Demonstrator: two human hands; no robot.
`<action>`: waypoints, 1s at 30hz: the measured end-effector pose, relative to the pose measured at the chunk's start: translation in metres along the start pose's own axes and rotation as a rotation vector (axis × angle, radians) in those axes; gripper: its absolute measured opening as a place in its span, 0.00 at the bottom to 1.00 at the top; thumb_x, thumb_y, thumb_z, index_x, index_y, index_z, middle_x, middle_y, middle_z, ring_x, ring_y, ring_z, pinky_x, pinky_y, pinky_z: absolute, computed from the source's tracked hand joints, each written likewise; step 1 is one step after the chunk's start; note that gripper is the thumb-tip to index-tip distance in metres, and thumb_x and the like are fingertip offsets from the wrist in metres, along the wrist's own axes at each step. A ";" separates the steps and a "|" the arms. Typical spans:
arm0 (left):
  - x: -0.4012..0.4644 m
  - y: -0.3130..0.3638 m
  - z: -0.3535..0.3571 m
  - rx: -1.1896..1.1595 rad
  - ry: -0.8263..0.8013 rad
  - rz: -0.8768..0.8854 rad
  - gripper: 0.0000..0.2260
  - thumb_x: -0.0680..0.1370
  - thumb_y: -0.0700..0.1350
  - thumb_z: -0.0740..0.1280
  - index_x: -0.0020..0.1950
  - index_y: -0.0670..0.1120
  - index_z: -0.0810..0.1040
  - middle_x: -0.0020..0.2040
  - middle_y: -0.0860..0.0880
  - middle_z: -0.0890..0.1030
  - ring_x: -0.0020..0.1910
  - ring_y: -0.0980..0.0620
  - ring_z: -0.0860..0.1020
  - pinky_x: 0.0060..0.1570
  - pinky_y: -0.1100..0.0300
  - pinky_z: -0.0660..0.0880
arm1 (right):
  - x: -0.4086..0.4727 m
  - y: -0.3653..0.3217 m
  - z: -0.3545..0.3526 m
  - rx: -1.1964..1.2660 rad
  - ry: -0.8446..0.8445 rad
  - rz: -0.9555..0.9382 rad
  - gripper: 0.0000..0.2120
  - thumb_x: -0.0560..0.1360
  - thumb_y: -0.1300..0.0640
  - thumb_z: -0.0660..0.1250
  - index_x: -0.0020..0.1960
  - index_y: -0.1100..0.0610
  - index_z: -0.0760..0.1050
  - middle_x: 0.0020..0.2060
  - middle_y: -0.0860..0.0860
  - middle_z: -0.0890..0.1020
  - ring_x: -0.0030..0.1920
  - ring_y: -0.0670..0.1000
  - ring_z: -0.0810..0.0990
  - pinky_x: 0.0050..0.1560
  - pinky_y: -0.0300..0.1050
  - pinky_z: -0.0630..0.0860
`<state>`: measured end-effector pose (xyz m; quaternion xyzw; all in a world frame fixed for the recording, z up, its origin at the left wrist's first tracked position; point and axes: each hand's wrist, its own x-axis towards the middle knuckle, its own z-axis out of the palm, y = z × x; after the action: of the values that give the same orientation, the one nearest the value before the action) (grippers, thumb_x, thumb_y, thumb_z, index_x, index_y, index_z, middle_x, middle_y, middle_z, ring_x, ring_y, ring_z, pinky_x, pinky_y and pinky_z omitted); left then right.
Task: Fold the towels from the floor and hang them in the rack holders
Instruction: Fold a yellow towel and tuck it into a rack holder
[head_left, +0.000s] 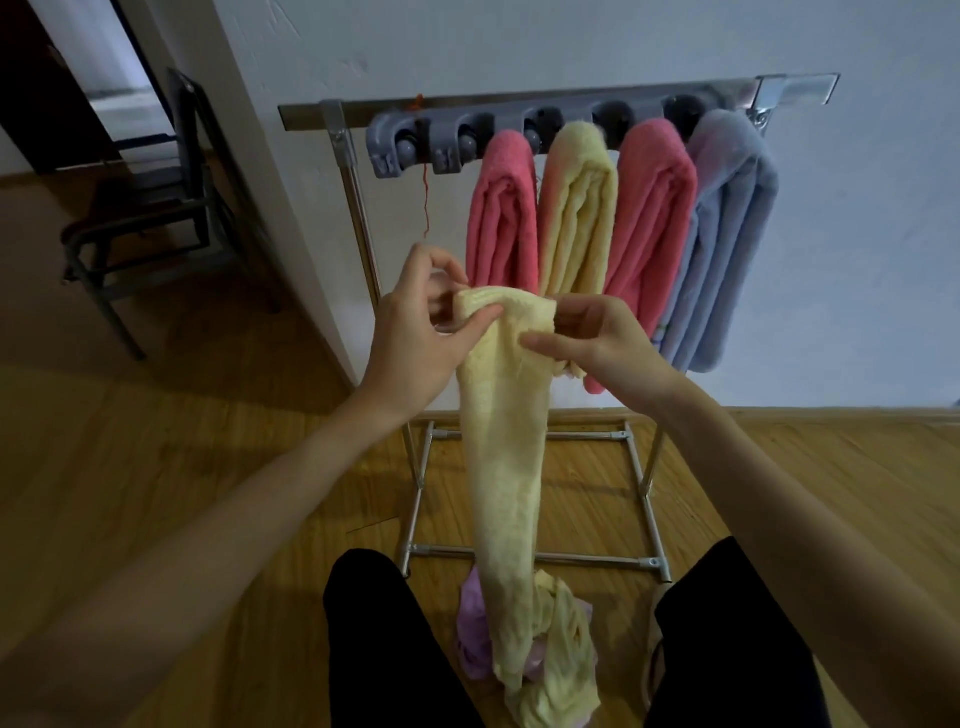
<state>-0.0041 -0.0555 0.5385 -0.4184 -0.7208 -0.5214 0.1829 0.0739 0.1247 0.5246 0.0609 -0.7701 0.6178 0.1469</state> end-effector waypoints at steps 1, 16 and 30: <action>-0.001 -0.002 -0.001 -0.005 0.018 -0.007 0.16 0.73 0.43 0.74 0.52 0.43 0.68 0.43 0.54 0.80 0.43 0.58 0.82 0.40 0.66 0.78 | 0.001 0.000 0.002 -0.021 -0.019 0.010 0.05 0.75 0.63 0.68 0.48 0.65 0.79 0.30 0.46 0.81 0.28 0.40 0.77 0.26 0.28 0.69; -0.132 -0.121 0.020 -0.296 -0.359 -0.935 0.17 0.57 0.50 0.79 0.44 0.53 0.82 0.40 0.59 0.85 0.42 0.62 0.82 0.37 0.71 0.76 | 0.015 0.007 0.044 0.179 0.011 0.118 0.06 0.80 0.63 0.60 0.52 0.63 0.75 0.26 0.42 0.77 0.25 0.41 0.75 0.25 0.35 0.71; -0.096 -0.127 0.052 -0.441 -0.313 -0.920 0.04 0.75 0.43 0.70 0.48 0.49 0.83 0.43 0.53 0.85 0.49 0.50 0.81 0.47 0.59 0.78 | -0.020 0.076 -0.013 0.457 1.017 0.555 0.03 0.74 0.65 0.61 0.48 0.62 0.71 0.40 0.55 0.77 0.40 0.53 0.78 0.36 0.45 0.77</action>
<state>-0.0400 -0.0611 0.3751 -0.1604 -0.7217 -0.6183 -0.2669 0.0742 0.1529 0.4496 -0.4134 -0.4393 0.7338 0.3126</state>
